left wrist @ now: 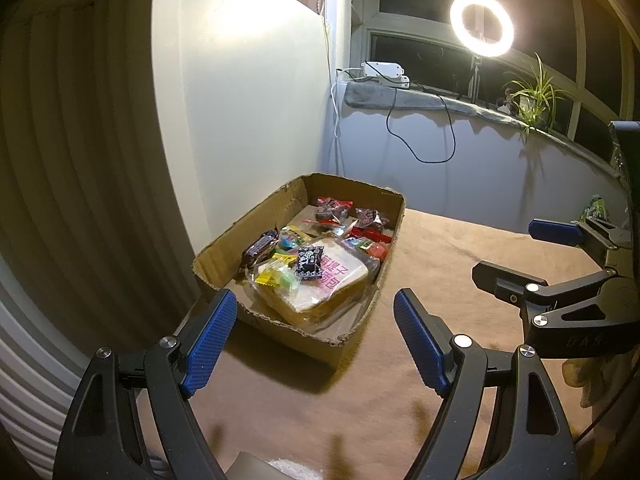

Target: Organize snacks

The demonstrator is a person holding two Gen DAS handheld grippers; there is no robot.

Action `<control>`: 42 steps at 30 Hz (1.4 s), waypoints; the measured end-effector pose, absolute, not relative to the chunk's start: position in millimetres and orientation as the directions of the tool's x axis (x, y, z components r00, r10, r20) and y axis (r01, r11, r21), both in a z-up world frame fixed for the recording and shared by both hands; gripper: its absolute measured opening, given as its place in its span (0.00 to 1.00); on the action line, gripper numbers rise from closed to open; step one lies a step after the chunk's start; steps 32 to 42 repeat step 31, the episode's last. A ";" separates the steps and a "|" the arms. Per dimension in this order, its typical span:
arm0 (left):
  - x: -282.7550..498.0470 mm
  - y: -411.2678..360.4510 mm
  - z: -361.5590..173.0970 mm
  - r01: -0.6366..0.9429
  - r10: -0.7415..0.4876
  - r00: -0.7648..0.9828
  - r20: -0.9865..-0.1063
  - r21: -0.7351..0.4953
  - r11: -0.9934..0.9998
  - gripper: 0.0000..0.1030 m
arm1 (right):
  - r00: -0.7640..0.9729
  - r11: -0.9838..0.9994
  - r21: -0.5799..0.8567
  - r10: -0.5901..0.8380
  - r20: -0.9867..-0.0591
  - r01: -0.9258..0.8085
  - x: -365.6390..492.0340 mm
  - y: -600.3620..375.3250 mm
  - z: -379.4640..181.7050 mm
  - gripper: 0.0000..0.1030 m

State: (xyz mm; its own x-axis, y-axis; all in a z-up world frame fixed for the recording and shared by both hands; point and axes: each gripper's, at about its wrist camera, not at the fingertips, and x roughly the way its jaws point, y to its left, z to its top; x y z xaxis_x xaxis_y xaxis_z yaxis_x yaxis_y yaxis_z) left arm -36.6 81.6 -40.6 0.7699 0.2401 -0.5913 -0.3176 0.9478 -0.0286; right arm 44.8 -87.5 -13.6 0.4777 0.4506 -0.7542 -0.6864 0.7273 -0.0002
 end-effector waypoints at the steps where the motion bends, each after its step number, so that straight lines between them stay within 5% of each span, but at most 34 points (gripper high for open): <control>1: -36.8 81.3 -40.5 -0.318 0.240 0.770 -0.591 -0.029 0.948 0.79 | 0.478 0.727 0.000 0.451 -0.753 -0.686 44.5 -87.7 -13.1 0.98; 42: -39.0 66.4 -41.3 -0.301 0.238 0.776 -0.584 -0.012 0.953 0.79 | 0.472 0.737 0.011 0.444 -0.762 -0.676 42.4 -87.3 -18.6 0.98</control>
